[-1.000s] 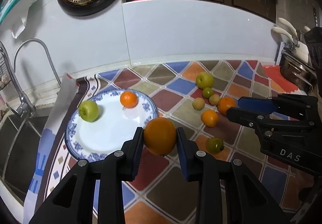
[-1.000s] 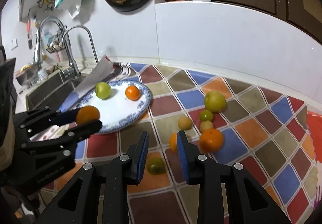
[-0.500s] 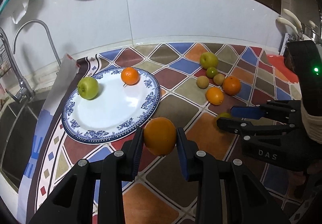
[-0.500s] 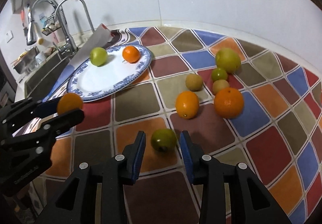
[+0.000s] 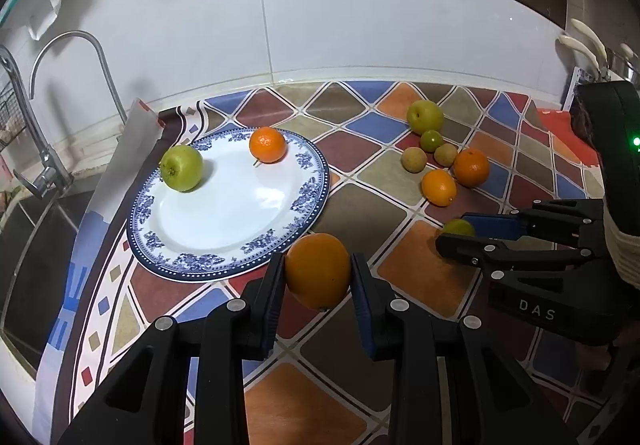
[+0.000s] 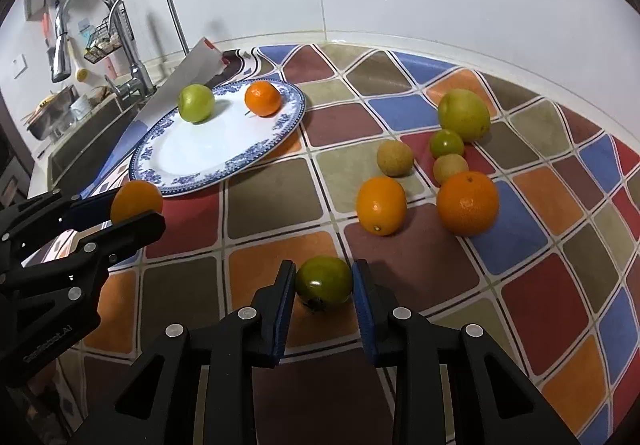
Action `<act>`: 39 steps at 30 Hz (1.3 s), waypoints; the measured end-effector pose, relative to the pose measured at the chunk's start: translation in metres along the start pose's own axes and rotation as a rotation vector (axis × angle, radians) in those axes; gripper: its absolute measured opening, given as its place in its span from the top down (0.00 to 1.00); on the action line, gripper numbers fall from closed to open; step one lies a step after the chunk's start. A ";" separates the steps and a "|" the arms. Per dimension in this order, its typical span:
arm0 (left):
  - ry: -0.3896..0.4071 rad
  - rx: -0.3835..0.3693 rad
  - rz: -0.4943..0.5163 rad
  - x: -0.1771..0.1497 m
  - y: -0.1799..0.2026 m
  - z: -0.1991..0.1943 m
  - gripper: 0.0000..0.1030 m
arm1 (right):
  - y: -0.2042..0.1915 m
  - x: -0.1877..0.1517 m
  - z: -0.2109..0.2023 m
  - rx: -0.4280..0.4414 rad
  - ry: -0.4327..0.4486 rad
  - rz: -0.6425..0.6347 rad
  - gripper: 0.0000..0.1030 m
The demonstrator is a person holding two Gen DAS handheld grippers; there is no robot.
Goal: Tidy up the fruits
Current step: 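Carry the orange and green lime in both grippers over the plate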
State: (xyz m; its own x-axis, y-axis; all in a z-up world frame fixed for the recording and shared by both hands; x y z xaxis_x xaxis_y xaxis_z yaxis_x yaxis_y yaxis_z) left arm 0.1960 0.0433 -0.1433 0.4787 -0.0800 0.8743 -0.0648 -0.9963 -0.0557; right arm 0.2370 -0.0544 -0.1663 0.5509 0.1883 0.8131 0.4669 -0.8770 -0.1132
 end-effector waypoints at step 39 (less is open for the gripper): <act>-0.003 0.175 -0.040 0.016 -0.117 0.061 0.69 | -0.083 0.098 0.095 0.161 0.089 -0.128 0.71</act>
State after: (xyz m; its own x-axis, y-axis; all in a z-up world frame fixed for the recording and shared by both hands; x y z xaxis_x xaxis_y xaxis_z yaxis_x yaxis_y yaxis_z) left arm 0.2644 0.1569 -0.1523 0.4801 -0.0402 0.8763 0.1079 -0.9887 -0.1045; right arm 0.3182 0.0795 -0.1313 0.4205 0.2476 0.8729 0.6375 -0.7652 -0.0900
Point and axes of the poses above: each gripper's, at about its wrist camera, not at the fingertips, and z roughly the way its jaws point, y to its right, x to its top, the point moved 9 cm from there along z, roughly the way its jaws point, and after that the axes turned 15 degrees about y, right-handed, at the moved point
